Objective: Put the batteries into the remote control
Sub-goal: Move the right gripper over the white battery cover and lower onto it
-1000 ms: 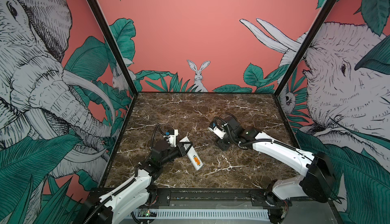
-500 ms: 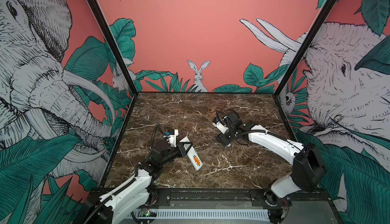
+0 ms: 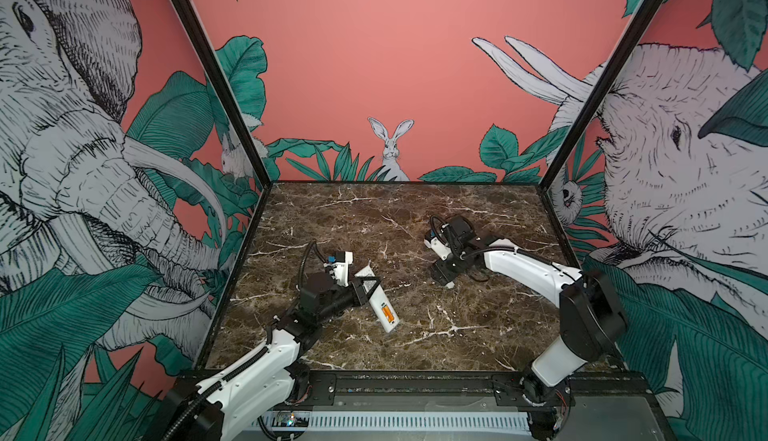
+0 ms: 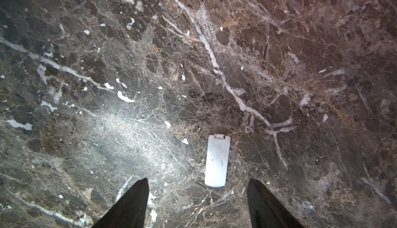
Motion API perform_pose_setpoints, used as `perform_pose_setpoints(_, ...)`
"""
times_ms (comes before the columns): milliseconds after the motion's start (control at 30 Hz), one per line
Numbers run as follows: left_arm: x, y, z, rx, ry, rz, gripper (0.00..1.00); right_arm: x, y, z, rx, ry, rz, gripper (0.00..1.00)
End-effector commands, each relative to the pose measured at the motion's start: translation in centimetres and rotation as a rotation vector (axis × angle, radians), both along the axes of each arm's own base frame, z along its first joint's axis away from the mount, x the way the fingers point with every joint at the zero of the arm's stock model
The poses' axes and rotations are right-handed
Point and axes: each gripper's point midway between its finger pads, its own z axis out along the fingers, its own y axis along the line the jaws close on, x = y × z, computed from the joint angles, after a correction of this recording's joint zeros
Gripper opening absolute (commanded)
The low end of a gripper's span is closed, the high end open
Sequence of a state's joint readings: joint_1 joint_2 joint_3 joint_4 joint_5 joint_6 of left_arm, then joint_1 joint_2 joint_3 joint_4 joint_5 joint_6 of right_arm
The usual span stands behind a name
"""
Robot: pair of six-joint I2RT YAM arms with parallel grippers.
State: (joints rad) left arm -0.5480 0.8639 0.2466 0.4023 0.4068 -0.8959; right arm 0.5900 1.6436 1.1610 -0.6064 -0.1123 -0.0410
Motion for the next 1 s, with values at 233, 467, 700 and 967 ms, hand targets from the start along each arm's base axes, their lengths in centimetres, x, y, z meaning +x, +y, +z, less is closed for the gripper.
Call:
perform_pose_setpoints(233,0.5,-0.3,1.6,-0.009,-0.051,-0.001,0.0,0.9,-0.5,-1.0,0.006,0.028,-0.014,0.78)
perform_pose_setpoints(467,0.6,-0.3,1.6,-0.001,-0.061,-0.004,0.0,1.0,-0.6,-2.3,0.0,0.063,-0.02,0.79)
perform_pose_setpoints(700,0.7,-0.5,1.3,0.009,-0.055,-0.011,0.0,1.0,-0.8,-4.2,-0.011,0.106,-0.028,0.78)
perform_pose_setpoints(967,0.8,-0.5,1.4,0.012,-0.056,-0.012,0.0,1.9,-0.9,-5.0,-0.012,0.115,-0.039,0.72)
